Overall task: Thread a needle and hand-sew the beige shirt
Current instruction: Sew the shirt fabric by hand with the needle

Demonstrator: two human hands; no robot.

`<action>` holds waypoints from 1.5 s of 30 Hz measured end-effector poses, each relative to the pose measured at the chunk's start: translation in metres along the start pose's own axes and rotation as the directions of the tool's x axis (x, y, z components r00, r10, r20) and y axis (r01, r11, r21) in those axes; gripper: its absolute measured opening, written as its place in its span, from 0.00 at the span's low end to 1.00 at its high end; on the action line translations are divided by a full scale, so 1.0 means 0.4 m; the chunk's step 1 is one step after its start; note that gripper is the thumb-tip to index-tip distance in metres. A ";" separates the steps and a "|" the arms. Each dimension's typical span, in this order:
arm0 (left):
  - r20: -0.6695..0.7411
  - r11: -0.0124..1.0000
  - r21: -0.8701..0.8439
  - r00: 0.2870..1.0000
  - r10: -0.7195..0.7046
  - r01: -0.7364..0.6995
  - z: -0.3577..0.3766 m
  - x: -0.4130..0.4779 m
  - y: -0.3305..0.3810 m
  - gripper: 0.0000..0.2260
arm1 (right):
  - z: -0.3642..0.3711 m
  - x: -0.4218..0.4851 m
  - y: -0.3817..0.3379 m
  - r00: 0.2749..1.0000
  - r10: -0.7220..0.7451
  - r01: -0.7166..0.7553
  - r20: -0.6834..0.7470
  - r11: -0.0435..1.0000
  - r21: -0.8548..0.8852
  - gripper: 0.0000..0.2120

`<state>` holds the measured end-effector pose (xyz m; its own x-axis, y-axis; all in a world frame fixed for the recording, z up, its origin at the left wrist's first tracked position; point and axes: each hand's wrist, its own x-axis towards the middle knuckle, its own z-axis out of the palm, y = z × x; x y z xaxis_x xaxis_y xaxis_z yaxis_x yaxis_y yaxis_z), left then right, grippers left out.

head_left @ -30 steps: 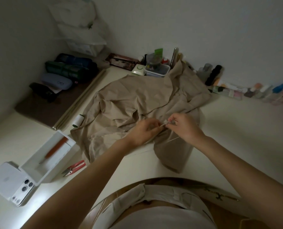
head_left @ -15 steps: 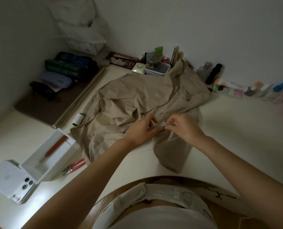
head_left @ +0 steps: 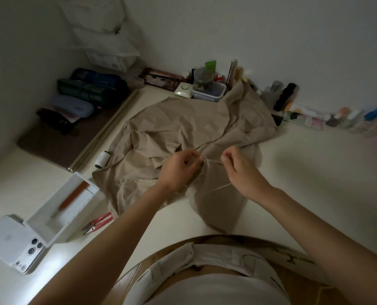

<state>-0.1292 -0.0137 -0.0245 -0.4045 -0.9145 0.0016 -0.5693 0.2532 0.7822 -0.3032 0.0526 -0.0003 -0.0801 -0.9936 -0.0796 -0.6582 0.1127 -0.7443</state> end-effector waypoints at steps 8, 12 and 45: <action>-0.022 0.999 0.025 0.999 -0.024 0.024 -0.015 0.012 -0.012 0.06 | 0.042 -0.025 -0.005 0.988 0.010 0.000 0.154 0.998 -0.065 0.12; 0.001 0.999 0.036 1.000 -0.021 0.021 -0.022 0.012 -0.010 0.08 | 0.049 -0.021 -0.016 0.988 0.024 -0.018 0.149 0.999 -0.041 0.12; -0.126 0.971 0.159 0.971 0.202 -0.181 -0.018 -0.039 0.000 0.04 | 0.110 0.007 -0.048 1.000 -0.004 0.003 -0.021 0.999 -0.034 0.12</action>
<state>-0.1179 -0.0018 -0.0199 -0.4178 -0.8770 0.2374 -0.5936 0.4613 0.6595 -0.2579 0.0472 -0.0154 -0.0933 -0.9936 -0.0630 -0.6835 0.1099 -0.7216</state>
